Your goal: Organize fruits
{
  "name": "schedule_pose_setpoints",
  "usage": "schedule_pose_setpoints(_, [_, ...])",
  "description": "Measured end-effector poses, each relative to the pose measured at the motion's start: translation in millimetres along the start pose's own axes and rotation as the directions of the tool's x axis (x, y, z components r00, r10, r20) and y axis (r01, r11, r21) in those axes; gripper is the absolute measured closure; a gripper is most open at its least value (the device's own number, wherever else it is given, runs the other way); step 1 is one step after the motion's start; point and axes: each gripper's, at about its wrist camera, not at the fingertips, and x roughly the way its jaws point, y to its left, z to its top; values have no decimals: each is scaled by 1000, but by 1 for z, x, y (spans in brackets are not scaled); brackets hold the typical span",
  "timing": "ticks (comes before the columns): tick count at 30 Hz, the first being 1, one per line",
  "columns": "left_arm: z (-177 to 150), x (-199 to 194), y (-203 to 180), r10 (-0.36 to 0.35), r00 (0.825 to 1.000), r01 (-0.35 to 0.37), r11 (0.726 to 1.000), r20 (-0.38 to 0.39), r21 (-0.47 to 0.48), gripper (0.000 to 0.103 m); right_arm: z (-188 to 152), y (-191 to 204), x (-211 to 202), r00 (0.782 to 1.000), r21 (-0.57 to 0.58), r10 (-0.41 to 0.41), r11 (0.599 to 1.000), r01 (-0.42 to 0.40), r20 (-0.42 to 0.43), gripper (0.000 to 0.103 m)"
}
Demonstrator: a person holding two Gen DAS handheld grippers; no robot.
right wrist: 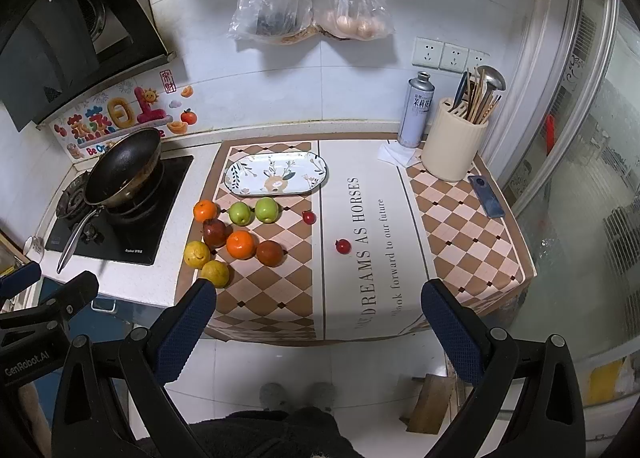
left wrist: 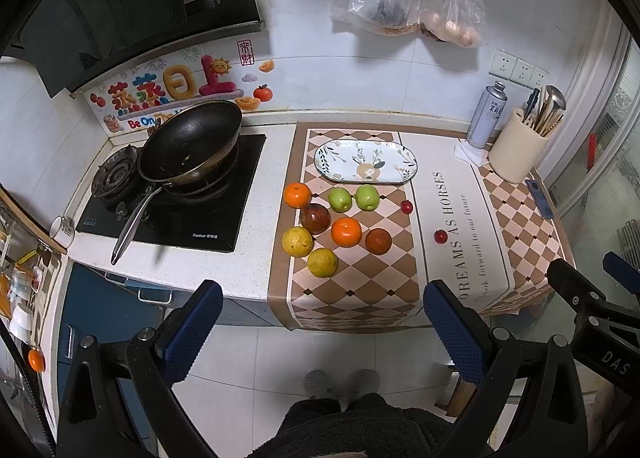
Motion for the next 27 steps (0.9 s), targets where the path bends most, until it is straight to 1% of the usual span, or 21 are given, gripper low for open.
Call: schedule_pose_setpoints(27, [0, 1, -3, 1, 1000, -1, 1000, 1, -1, 0, 3, 2, 2, 1000, 4, 0, 1000, 0, -1, 0])
